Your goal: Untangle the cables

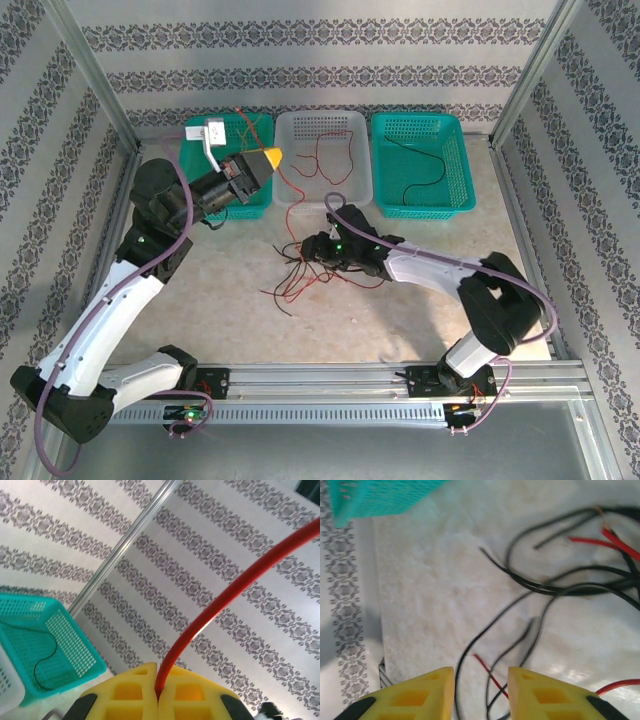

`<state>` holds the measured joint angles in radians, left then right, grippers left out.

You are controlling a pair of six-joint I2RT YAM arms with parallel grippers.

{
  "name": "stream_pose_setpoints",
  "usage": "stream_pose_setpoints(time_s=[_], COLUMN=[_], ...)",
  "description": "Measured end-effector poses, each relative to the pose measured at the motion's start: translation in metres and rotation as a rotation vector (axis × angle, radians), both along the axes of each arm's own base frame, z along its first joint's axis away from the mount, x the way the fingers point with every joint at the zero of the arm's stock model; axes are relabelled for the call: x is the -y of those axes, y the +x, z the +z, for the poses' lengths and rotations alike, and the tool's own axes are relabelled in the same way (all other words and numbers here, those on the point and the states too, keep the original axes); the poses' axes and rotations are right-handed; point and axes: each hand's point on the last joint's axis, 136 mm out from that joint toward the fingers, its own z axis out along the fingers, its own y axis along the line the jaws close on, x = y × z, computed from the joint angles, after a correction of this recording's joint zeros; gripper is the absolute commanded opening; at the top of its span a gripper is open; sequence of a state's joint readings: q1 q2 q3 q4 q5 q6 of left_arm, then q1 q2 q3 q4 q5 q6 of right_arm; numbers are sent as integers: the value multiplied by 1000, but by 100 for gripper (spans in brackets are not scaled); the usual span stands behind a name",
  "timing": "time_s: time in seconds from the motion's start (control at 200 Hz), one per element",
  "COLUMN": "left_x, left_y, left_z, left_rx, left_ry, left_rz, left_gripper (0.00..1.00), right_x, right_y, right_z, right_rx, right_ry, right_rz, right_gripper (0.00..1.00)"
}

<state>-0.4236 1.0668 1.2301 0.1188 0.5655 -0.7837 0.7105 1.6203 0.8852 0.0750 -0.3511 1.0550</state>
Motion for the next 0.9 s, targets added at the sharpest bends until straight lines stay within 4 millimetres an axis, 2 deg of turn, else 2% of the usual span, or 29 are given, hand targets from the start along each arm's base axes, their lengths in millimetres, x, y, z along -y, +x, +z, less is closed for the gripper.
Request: stream_pose_setpoints(time_s=[0.09,0.18,0.35,0.49,0.575,0.65,0.77,0.899], left_x=[-3,-6,-15,-26,-32,-38,-43,-45], left_y=[-3,-5,-7,-6,-4,-1,2,10], left_z=[13,23,38,41,33,20,-3,-34], left_rx=[28,48,72,54,22,-22,-82,-159], left_ry=[-5,-3,17,52,84,114,149,190], left_rz=[11,30,80,150,190,219,240,245], left_gripper=[0,0,0,0,0,0,0,0], right_x=[6,10,18,34,46,59,78,92], right_y=[-8,-12,-14,-6,2,8,18,16], right_z=[-31,-46,-58,-56,-35,-4,65,144], right_rx=[-71,-108,-131,-115,-58,17,197,400], right_ry=[-32,-50,-57,-73,-75,-76,-80,-73], right_rz=[-18,-30,-52,-85,-101,-123,-149,-157], right_gripper=[25,22,21,30,43,54,62,66])
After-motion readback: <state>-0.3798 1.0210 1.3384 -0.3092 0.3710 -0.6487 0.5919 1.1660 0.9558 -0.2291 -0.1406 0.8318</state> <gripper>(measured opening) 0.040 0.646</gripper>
